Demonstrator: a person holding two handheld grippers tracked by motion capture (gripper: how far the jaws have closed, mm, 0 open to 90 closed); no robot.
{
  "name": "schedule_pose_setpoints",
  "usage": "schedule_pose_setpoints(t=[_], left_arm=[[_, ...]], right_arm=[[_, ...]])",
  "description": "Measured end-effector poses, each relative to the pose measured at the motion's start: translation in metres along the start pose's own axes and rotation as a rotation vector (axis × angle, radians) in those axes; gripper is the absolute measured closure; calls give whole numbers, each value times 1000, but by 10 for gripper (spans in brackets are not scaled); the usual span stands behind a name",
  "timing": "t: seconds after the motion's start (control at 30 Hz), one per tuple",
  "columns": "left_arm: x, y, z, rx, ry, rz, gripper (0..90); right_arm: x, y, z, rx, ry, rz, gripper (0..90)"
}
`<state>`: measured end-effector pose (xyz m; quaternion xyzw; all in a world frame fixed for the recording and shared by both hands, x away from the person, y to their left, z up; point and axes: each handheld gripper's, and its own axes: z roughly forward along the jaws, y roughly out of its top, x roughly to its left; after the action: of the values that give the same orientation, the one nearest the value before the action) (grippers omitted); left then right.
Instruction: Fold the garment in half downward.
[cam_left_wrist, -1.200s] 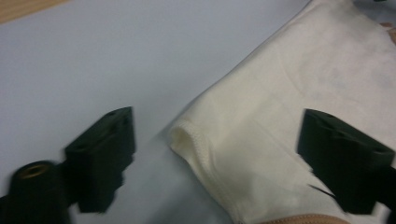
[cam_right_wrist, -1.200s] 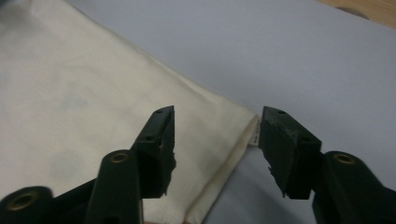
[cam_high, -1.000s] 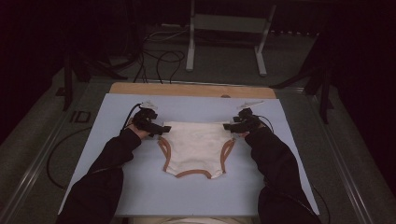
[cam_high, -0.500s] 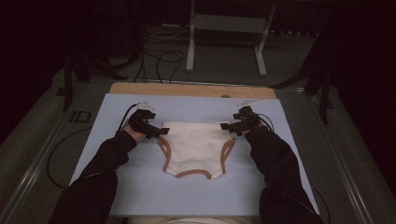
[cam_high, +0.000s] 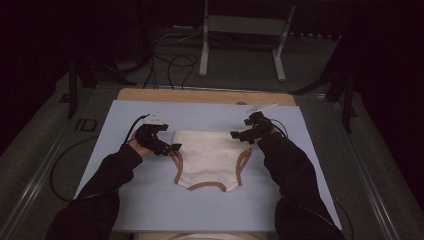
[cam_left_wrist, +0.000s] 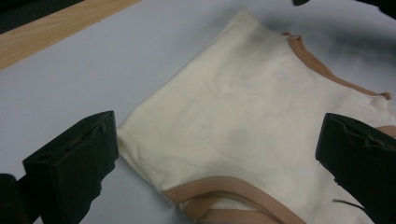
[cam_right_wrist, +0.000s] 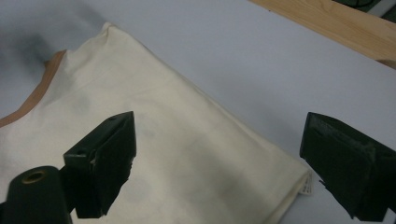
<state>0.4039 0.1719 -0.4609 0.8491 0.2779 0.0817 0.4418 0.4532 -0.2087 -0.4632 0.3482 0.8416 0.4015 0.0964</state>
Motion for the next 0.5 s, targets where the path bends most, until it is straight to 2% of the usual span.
schedule_pose_setpoints(t=[0.2,0.5], left_arm=[[-11,-4,-4,-2,-11,35,2],[-23,-8,-8,-19,-31,49,2]], right_arm=[[7,5,4,-5,14,-20,105],[20,14,16,0,55,-45,104]])
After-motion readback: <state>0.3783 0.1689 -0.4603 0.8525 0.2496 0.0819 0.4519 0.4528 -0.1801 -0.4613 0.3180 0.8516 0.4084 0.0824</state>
